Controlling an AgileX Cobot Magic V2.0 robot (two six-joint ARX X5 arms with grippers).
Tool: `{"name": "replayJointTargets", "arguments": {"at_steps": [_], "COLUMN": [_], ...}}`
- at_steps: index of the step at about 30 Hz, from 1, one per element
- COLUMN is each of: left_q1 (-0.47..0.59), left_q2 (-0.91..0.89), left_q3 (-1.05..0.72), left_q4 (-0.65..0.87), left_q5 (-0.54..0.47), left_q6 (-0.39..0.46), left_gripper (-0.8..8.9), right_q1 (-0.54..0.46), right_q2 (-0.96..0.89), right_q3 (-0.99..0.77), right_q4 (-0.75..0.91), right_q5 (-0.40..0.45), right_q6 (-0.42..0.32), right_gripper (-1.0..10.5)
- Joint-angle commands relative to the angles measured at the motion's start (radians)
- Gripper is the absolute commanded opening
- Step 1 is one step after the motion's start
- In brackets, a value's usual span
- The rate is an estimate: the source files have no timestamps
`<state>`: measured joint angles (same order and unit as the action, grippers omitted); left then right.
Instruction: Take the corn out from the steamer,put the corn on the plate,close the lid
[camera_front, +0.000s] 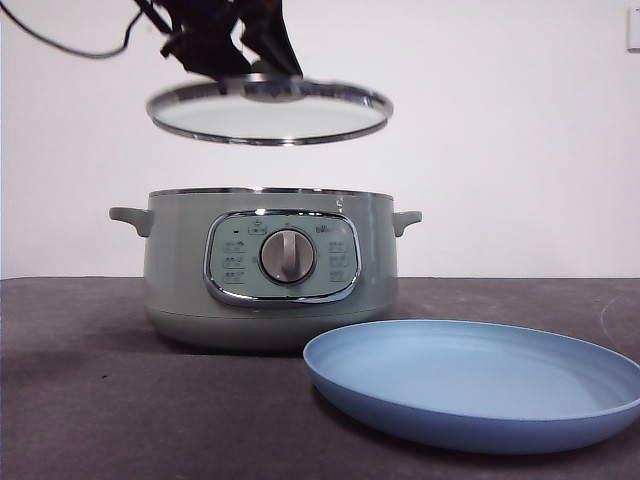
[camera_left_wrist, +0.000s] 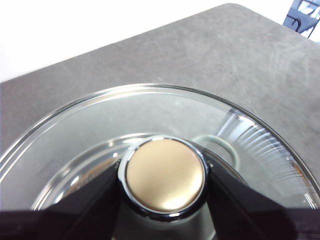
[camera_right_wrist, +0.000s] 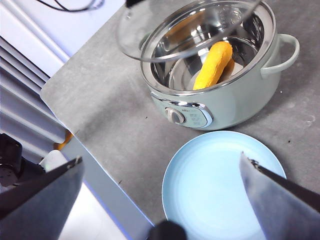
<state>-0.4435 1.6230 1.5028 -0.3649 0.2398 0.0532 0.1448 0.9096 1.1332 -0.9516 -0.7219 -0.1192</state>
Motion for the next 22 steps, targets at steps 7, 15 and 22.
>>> {"name": "replayJointTargets", "arguments": {"at_steps": [7,15,22], "left_q1": [0.012,0.047,0.088], "left_q2": [-0.158,-0.335,-0.436], "left_q3": [0.053,0.053,0.048], "left_q4": [-0.091,-0.265,-0.386], "left_q5": [0.051,0.049,0.053], "left_q6": [0.029,0.131,0.143], "left_gripper": [-0.08,-0.07,-0.06], "right_q1": [0.001,0.008,0.087], "right_q2": [0.019,0.072,0.179], "right_q3": [0.002,0.002,0.002], "right_q4": [0.058,0.232,0.396], "right_q5": [0.1,0.1,0.132], "right_q6": [0.03,0.129,0.208], "right_gripper": [5.7,5.7,5.7]}}
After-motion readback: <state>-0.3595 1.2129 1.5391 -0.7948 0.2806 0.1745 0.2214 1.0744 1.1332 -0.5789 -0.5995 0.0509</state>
